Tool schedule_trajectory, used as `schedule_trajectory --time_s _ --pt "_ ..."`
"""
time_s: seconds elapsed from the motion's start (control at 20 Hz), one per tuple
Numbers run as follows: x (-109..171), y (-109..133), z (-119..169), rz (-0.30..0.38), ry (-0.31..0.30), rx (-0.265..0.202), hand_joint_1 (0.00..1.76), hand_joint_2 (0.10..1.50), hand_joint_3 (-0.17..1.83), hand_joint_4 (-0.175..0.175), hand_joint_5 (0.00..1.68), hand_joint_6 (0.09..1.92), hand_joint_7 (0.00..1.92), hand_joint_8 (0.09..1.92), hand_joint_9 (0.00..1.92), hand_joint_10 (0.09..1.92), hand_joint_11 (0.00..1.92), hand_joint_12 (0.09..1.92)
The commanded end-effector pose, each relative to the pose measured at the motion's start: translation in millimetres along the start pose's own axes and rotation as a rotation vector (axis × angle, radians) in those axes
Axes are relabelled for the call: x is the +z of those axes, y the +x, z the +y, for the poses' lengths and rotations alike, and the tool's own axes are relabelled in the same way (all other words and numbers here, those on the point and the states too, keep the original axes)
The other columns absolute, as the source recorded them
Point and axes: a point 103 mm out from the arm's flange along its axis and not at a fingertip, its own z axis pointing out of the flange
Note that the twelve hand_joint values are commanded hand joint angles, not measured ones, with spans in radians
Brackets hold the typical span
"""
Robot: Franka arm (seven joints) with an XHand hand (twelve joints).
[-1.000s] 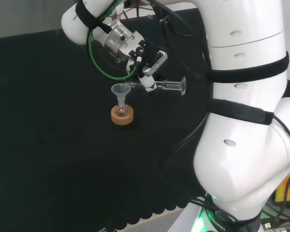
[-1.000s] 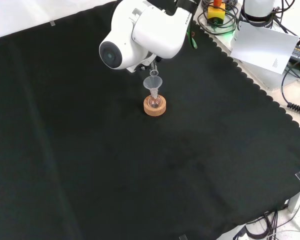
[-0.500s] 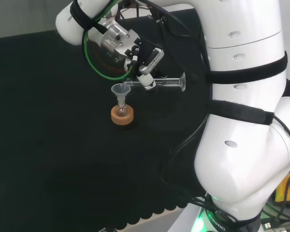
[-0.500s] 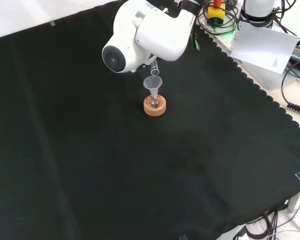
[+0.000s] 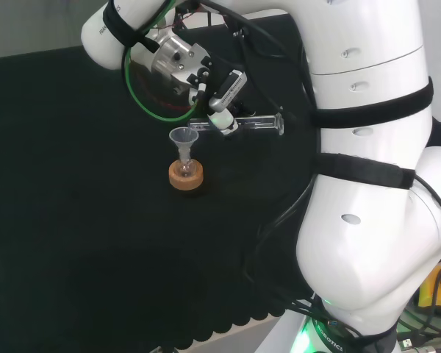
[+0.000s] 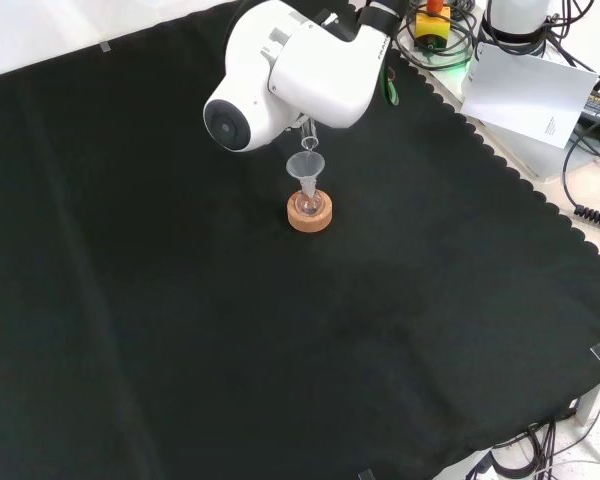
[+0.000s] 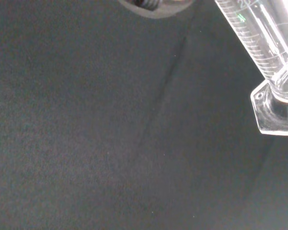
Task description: Pour the water from the graduated cylinder into the round-bottom flask.
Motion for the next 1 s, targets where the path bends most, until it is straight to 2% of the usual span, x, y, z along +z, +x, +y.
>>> schedule_trajectory --time_s 0.05,0.45,1.0 --pt "-1.9 0.1 -1.6 -0.011 0.011 0.007 1.28 1.06 0.0 -0.175 1.07 0.86 1.11 0.82 1.49 0.09 1.22 0.7" --pt "-4.5 1.0 -2.9 -0.045 0.027 0.029 1.28 1.06 0.0 -0.175 1.07 0.86 1.11 0.83 1.49 0.09 1.22 0.7" --pt "-7.0 -0.3 -4.2 -0.048 0.044 0.042 1.28 1.06 0.0 -0.175 1.07 0.86 1.11 0.83 1.5 0.09 1.22 0.7"
